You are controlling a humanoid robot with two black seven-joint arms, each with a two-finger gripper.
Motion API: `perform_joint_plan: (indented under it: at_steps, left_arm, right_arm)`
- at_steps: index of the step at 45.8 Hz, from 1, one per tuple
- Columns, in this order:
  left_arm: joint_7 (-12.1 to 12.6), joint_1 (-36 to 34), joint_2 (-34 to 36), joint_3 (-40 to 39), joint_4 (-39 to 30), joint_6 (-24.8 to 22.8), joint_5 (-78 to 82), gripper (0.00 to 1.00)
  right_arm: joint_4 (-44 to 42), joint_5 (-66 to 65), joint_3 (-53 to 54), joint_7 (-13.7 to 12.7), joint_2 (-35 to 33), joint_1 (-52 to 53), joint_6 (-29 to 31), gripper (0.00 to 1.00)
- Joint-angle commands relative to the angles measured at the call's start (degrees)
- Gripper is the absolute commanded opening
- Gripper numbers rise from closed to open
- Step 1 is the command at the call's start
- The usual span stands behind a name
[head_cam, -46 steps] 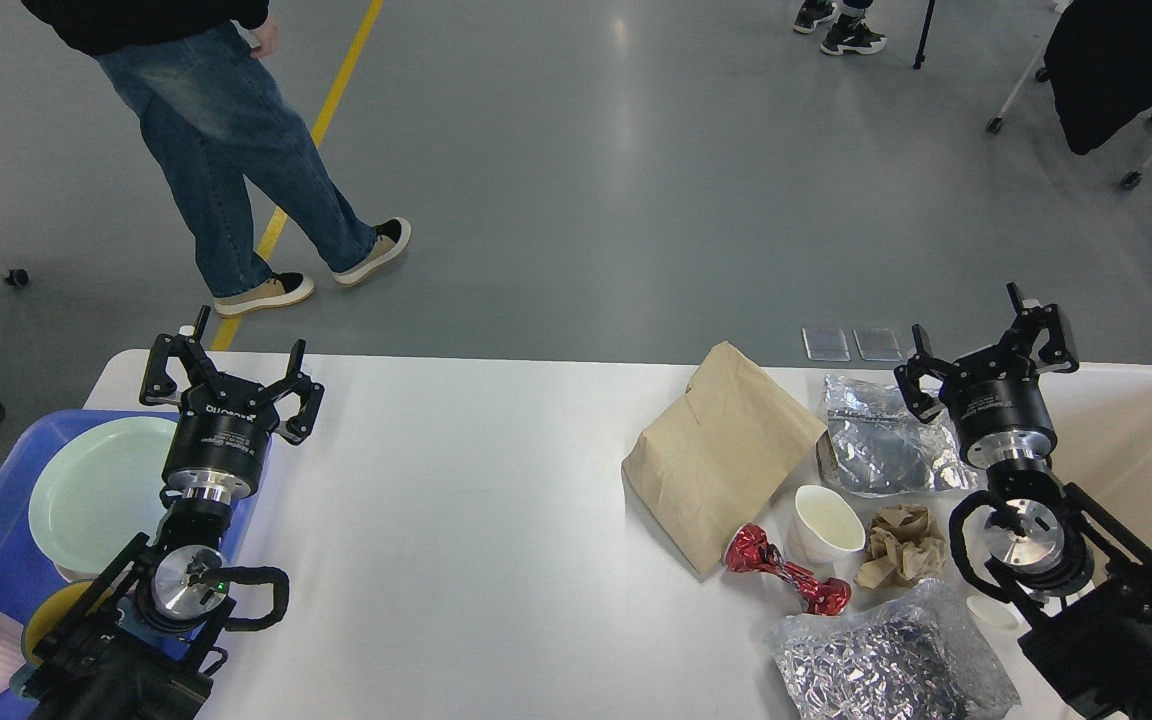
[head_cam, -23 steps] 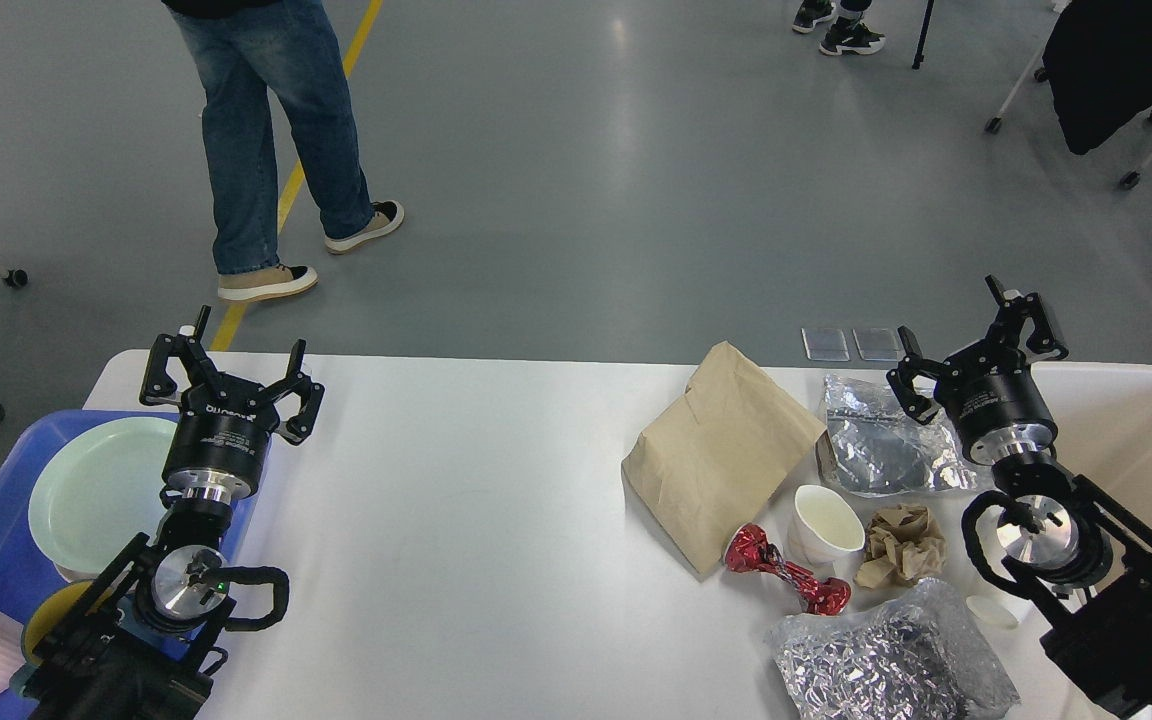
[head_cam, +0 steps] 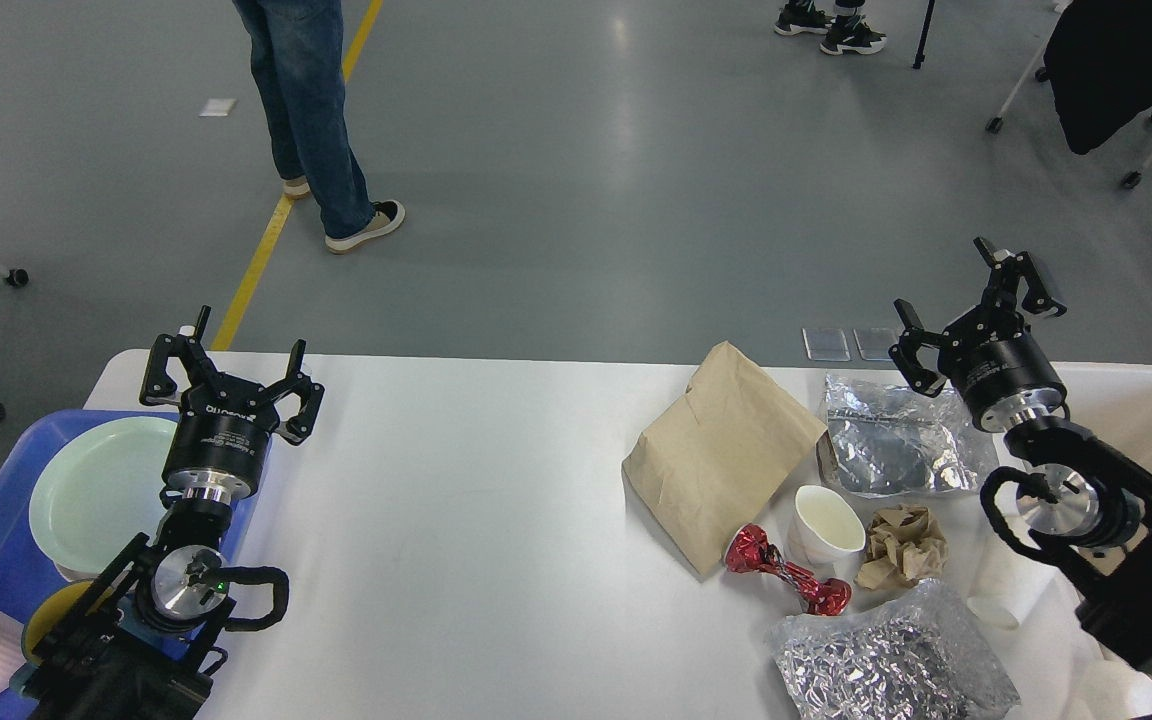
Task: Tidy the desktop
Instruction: 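Raise the right gripper up and over toward the brown paper bag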
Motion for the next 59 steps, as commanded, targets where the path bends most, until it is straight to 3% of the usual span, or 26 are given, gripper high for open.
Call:
perform_joint_plan:
  at_steps: [1,12,15,22,33,39,45,53,56,59]
  left_arm:
    - [0.00,0.00,0.00,0.00,0.00,0.00,0.00,0.96]
    - [0.00,0.00,0.00,0.00,0.00,0.00,0.00,0.96]
    - [0.00,0.00,0.00,0.00,0.00,0.00,0.00,0.96]
    - [0.00,0.00,0.00,0.00,0.00,0.00,0.00,0.96]
    - [0.00,0.00,0.00,0.00,0.00,0.00,0.00,0.96]
    - [0.00,0.00,0.00,0.00,0.00,0.00,0.00,0.96]
    - [0.00,0.00,0.00,0.00,0.00,0.00,0.00,0.96]
    - [0.00,0.00,0.00,0.00,0.00,0.00,0.00,0.96]
    - [0.00,0.00,0.00,0.00,0.00,0.00,0.00,0.96]
    - [0.00,0.00,0.00,0.00,0.00,0.00,0.00,0.96]
  right_arm:
    - [-0.20,0.28,-19.32,0.08,-6.09,10.22,0.40,1.00]
    - [0.41,0.99,-66.76,0.08,-9.79,38.50,0.58,1.00]
    - [0.32,0.99,-74.35,-0.09,-9.17,44.85,1.02,1.00]
    - [1.55,0.99,-84.73,0.08,-5.31,52.15,9.17,1.00]
    - [4.80,1.52,-103.28,-0.18,4.80,74.39,35.02,1.00]
    - [11.74,1.43,-107.50,-0.36,7.96,83.70,38.11,1.00]
    - [16.75,1.43,-116.38,-0.36,15.61,93.28,39.60,1.00]
    - [25.98,1.60,-117.44,-0.88,17.72,104.10,40.22,1.00]
    - [28.26,1.52,-118.23,-3.07,18.07,107.52,40.13,1.00]
    - [31.16,1.52,-119.02,-10.87,18.16,110.16,39.78,1.00]
